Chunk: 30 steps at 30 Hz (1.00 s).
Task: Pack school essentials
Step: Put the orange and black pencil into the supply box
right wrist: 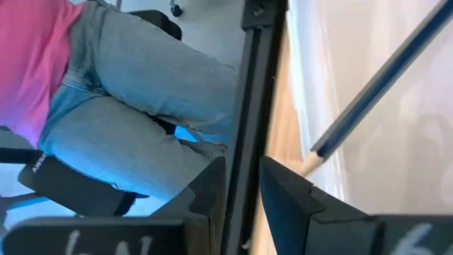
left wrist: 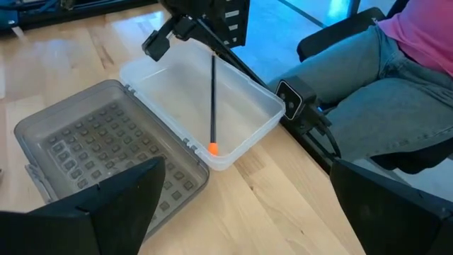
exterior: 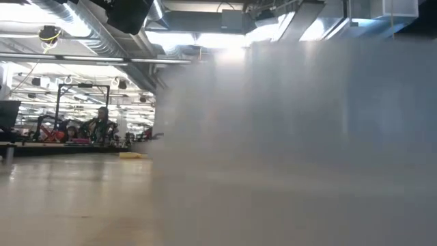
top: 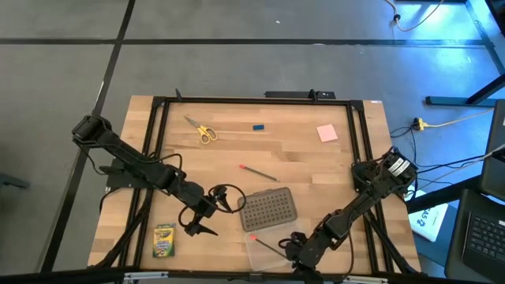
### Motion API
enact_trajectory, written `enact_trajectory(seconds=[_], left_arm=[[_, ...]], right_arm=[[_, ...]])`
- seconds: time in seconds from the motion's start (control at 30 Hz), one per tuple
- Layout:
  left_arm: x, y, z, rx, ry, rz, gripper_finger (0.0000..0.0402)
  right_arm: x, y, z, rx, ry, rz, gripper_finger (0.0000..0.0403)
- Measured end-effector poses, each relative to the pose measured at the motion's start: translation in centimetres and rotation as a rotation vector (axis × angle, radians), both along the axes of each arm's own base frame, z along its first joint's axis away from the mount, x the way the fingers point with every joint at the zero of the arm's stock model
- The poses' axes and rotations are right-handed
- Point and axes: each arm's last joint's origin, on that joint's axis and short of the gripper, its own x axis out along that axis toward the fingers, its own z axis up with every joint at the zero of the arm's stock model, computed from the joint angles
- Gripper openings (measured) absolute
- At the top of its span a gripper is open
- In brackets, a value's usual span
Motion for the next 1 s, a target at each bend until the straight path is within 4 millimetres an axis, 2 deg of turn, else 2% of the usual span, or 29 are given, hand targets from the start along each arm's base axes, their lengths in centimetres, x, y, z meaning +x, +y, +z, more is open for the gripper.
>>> enact_trajectory(seconds=[0.23, 0.47, 0.6, 0.8, 1.0], left_arm=[[0.0, 0.0, 0.0, 0.000, 0.000, 0.000, 0.0396], [0.0, 0.0, 0.0, 0.000, 0.000, 0.000, 0.0396], [0.0, 0.0, 0.0, 0.000, 0.000, 0.000, 0.0396], [0.0, 0.0, 0.0, 0.000, 0.000, 0.000, 0.0396], [0.0, 0.0, 0.0, 0.000, 0.000, 0.000, 0.0396]], right_arm=[[0.6, -0.7, 0.0, 0.071, 0.093, -0.012, 0.0090], [1.2, -1.3, 0.2, 0.088, 0.109, -0.016, 0.0090], [2.1, -1.3, 1.5, 0.043, 0.092, 0.015, 0.0090], [2.9, -1.9, 3.4, -0.153, 0.095, -0.026, 0.0090], [4.3, -2.9, 3.7, -0.141, 0.028, 0.017, 0.0090]])
